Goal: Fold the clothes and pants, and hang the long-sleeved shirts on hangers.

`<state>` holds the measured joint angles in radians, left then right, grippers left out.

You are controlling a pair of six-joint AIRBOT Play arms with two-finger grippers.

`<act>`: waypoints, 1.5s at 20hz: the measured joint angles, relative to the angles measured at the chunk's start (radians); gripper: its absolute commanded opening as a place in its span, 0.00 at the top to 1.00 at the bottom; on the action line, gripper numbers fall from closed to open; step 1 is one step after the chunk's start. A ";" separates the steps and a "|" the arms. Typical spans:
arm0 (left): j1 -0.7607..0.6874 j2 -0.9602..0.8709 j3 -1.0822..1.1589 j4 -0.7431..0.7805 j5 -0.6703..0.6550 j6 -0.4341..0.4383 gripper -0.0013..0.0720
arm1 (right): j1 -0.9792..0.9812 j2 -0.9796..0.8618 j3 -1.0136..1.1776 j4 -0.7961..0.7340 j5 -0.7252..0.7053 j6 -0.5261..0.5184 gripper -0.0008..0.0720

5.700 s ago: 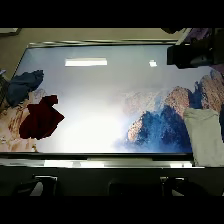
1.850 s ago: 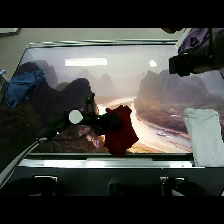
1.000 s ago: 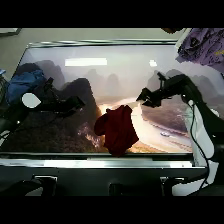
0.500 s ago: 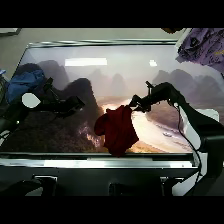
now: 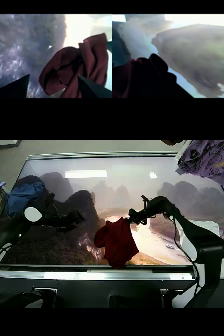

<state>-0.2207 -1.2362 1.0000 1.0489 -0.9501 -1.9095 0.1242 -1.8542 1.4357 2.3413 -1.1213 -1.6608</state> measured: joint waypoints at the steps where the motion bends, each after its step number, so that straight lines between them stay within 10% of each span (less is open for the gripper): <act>1: -0.001 -0.005 -0.022 -0.006 0.010 0.000 0.06 | -0.001 0.012 0.000 -0.010 0.000 0.000 0.95; 14: -0.140 -0.214 -0.117 -0.202 0.191 0.116 0.17 | -0.001 0.120 0.000 -0.056 -0.063 0.031 0.95; 15: -0.146 -0.227 -0.117 -0.212 0.201 0.116 0.25 | -0.001 0.125 0.000 -0.056 -0.066 0.031 0.95; 17: -0.154 -0.249 -0.117 -0.223 0.220 0.119 0.96 | -0.001 0.141 0.000 -0.057 -0.073 0.035 0.95; 23: -0.127 -0.245 -0.039 -0.205 0.211 0.172 0.96 | -0.002 0.228 0.013 -0.069 -0.052 0.032 0.95; 30: 0.023 -0.089 0.505 0.187 0.014 0.129 0.96 | -0.002 0.440 0.332 -0.249 0.052 0.030 0.95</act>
<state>-0.1982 -1.3247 1.5047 1.2354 -0.9363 -1.7809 0.1223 -1.4139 1.7679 2.0918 -1.0695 -1.6310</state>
